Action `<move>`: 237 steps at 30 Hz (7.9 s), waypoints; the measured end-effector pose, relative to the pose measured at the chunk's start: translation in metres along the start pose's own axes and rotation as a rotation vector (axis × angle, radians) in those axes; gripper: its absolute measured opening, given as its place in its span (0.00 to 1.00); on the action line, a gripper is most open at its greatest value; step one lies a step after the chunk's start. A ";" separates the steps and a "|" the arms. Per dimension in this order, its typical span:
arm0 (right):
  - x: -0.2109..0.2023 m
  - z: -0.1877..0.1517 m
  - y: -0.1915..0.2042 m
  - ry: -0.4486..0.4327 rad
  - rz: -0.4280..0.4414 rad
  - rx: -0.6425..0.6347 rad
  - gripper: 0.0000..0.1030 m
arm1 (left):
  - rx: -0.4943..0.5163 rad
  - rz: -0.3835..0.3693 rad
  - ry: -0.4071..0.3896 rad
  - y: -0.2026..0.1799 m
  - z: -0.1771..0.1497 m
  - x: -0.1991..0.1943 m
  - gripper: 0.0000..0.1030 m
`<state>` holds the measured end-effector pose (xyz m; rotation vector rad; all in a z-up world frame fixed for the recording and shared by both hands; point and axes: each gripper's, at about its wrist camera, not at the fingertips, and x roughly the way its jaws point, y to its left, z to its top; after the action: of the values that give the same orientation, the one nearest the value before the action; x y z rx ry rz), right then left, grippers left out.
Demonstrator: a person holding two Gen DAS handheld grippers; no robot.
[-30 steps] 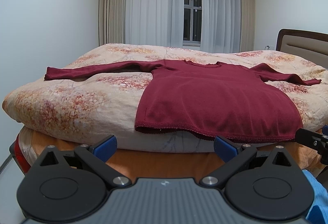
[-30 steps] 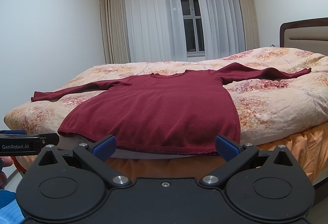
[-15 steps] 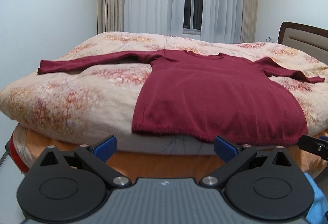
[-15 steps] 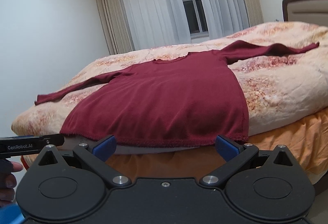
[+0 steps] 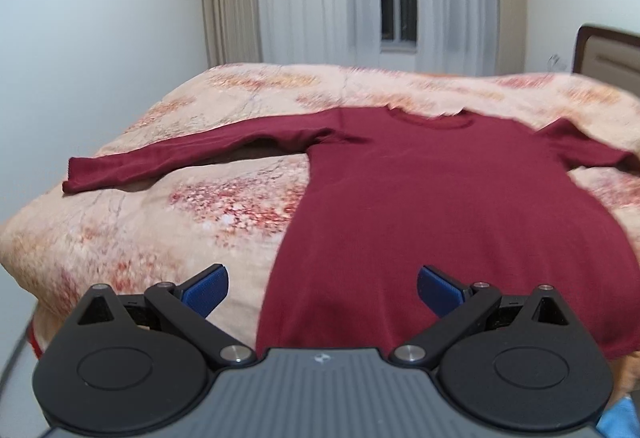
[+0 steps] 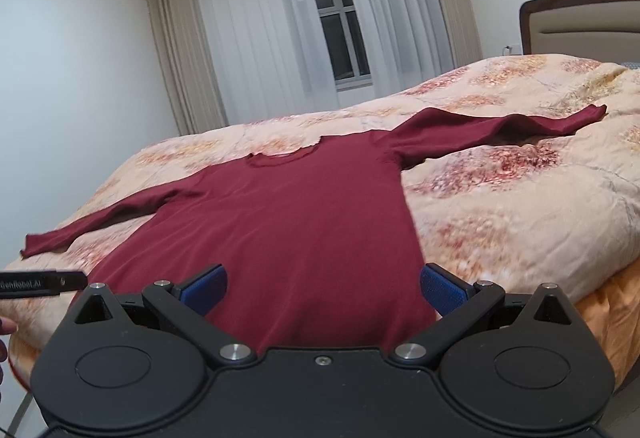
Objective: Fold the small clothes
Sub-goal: 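Move the right tool over the sweater sleeve cuff, then close the right gripper on the sleeve cuff and lift it, then carry the cuff across the sweater body and open the right gripper, then grasp the other sleeve cuff with the left gripper and lift it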
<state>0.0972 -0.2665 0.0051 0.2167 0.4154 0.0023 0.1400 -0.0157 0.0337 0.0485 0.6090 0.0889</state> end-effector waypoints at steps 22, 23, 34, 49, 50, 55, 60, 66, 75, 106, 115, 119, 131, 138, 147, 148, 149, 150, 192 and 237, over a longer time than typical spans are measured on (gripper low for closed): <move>0.098 0.056 -0.073 -0.007 -0.150 0.015 1.00 | -0.017 -0.033 0.010 -0.058 0.066 0.100 1.00; 0.103 0.058 -0.076 -0.007 -0.159 0.013 1.00 | -0.017 -0.038 0.007 -0.062 0.068 0.105 1.00; 0.139 0.077 -0.107 -0.030 -0.258 -0.019 1.00 | 0.058 -0.063 -0.013 -0.106 0.069 0.153 1.00; 0.170 0.106 -0.172 0.011 -0.255 0.014 1.00 | 0.033 -0.082 0.005 -0.102 0.050 0.172 1.00; 0.173 0.112 -0.185 0.001 -0.256 0.047 1.00 | 0.033 -0.083 0.005 -0.102 0.049 0.172 1.00; 0.192 0.142 -0.250 -0.011 -0.332 0.192 0.99 | 0.022 -0.092 0.000 -0.099 0.047 0.174 1.00; 0.204 0.161 -0.299 -0.045 -0.432 0.294 0.92 | 0.021 -0.092 -0.002 -0.099 0.047 0.174 1.00; 0.215 0.169 -0.341 -0.107 -0.605 0.414 0.65 | 0.020 -0.093 -0.003 -0.099 0.047 0.174 1.00; 0.238 0.173 -0.347 -0.087 -0.703 0.364 0.16 | 0.018 -0.094 -0.003 -0.099 0.047 0.175 1.00; 0.238 0.310 -0.083 -0.230 -0.043 -0.103 0.06 | -0.093 -0.137 -0.064 -0.017 0.094 0.142 1.00; 0.275 0.260 0.042 -0.142 0.202 -0.363 0.06 | -0.150 -0.055 -0.067 0.029 0.088 0.141 1.00; 0.292 0.217 0.089 -0.070 0.247 -0.440 0.06 | -0.181 -0.027 -0.058 0.046 0.083 0.143 1.00; 0.321 0.110 0.157 0.105 0.307 -0.724 0.14 | -0.236 0.029 -0.027 0.065 0.075 0.154 1.00; 0.307 0.090 0.157 0.104 0.370 -0.830 0.73 | -0.272 0.017 -0.048 0.060 0.089 0.160 1.00; 0.282 0.122 0.080 0.017 0.264 -0.719 0.99 | -0.248 -0.036 -0.094 0.014 0.121 0.203 1.00; 0.286 0.126 0.067 0.005 0.209 -0.703 0.99 | -0.232 -0.038 -0.094 0.006 0.123 0.209 1.00; 0.290 0.131 0.054 -0.005 0.154 -0.683 0.99 | -0.216 -0.029 -0.085 -0.002 0.124 0.216 1.00; 0.295 0.136 0.040 -0.016 0.099 -0.661 0.99 | -0.203 -0.013 -0.069 -0.009 0.124 0.222 1.00; 0.185 0.101 0.009 0.119 0.267 -0.284 0.99 | -0.753 0.192 -0.087 0.230 0.054 0.143 1.00; 0.179 0.069 0.011 0.066 0.266 -0.172 1.00 | -0.419 0.065 -0.652 0.142 0.187 0.131 0.06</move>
<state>0.2889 -0.2618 -0.0030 0.1012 0.4472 0.3062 0.3446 0.1348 0.1227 -0.3007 -0.0707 0.2502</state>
